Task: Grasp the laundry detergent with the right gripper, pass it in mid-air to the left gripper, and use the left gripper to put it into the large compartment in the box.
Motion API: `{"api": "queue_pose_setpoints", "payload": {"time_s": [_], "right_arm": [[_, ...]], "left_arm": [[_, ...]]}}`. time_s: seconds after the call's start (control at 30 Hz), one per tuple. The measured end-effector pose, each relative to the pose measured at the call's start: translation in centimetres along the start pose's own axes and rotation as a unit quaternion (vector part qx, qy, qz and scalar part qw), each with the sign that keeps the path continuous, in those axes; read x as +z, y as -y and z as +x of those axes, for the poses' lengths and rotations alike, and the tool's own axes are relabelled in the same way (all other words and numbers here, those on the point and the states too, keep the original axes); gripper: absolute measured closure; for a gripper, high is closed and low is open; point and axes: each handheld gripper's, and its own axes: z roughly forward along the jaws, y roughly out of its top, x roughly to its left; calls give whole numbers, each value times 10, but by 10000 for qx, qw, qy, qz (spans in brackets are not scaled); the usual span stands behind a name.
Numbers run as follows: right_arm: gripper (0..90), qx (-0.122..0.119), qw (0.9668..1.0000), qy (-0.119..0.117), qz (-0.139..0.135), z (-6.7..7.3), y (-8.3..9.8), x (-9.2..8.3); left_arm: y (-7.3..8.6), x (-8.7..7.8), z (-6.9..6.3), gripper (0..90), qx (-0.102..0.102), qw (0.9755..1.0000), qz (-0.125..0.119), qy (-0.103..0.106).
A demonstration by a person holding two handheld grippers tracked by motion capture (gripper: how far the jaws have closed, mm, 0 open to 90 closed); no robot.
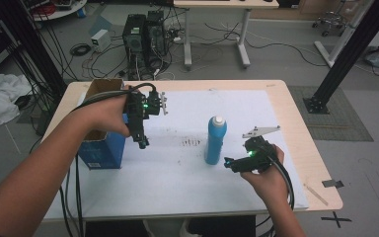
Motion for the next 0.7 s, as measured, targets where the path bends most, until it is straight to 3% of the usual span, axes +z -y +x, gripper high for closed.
{"api": "queue_pose_setpoints", "payload": {"time_s": [0.37, 0.53, 0.7], "right_arm": [[116, 145, 9999, -2, 23, 7, 13, 17], [116, 200, 9998, -31, -92, 11, 18, 24], [116, 242, 9991, 118, -315, 17, 21, 27]], "left_arm": [[1, 2, 1, 55, -4, 10000, -42, 23], [1, 3, 1, 55, 9, 10000, -31, 17], [0, 3, 0, 56, 3, 10000, -70, 2]]}}
